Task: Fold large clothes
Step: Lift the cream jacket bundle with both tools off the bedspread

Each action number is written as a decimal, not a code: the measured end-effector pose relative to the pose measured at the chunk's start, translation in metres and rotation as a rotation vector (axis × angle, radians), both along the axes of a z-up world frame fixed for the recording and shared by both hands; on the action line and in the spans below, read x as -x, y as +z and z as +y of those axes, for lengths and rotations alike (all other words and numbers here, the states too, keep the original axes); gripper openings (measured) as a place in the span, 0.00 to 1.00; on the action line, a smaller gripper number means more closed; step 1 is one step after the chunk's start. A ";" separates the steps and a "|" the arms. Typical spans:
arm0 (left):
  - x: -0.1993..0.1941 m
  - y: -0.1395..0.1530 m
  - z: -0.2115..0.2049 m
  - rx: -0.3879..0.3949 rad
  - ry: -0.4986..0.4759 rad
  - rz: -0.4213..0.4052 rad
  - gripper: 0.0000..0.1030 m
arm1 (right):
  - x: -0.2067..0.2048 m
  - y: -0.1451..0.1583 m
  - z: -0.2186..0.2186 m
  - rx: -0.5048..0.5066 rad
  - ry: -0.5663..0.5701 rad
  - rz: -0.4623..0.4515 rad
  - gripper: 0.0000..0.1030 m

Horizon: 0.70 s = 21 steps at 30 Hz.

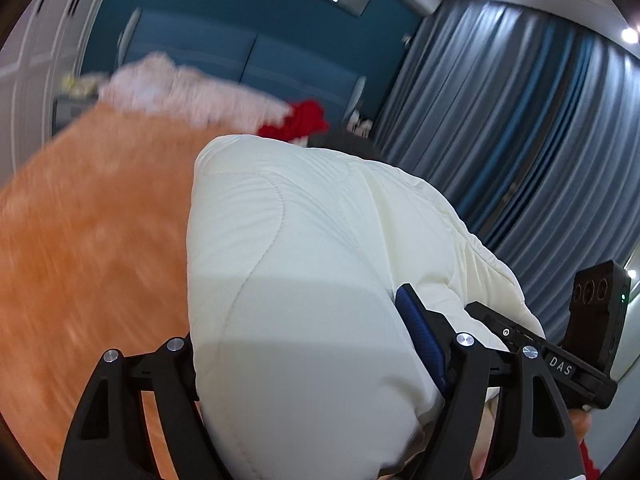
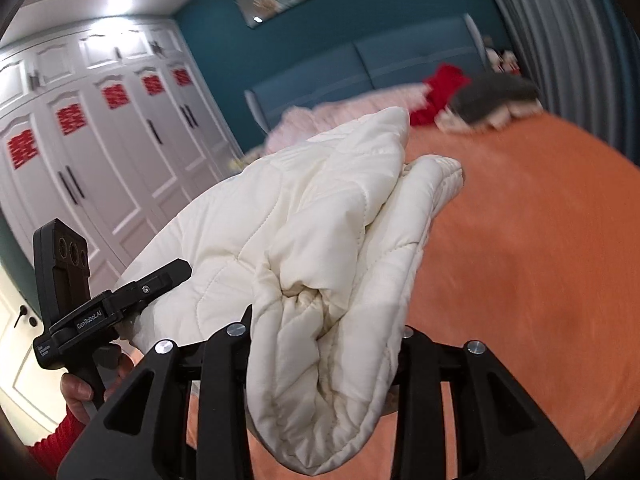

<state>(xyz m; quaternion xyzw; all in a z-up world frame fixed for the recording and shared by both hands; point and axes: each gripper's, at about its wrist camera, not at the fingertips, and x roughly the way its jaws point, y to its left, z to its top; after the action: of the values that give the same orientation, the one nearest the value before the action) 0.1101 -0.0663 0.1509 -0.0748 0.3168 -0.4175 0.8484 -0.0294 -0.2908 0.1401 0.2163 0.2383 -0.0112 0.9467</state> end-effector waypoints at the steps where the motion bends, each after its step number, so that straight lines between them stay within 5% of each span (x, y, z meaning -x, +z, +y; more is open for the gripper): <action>1: -0.005 0.009 0.004 0.006 0.002 -0.024 0.72 | -0.007 0.006 0.003 0.006 0.007 -0.015 0.31; 11: -0.075 0.054 0.036 0.054 0.037 -0.199 0.72 | -0.110 0.043 0.029 0.075 0.086 -0.136 0.31; 16: -0.122 0.026 0.039 0.062 0.063 -0.192 0.72 | -0.166 0.015 0.033 0.058 0.106 -0.082 0.30; 21: -0.171 -0.029 0.042 0.049 0.077 -0.098 0.72 | -0.212 -0.031 0.034 0.050 0.114 -0.008 0.30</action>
<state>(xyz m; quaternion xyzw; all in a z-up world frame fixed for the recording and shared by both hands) 0.2812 -0.0238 0.1223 -0.0872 0.2613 -0.3956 0.8761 0.1827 -0.2567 0.1095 0.1787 0.2460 0.0376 0.9519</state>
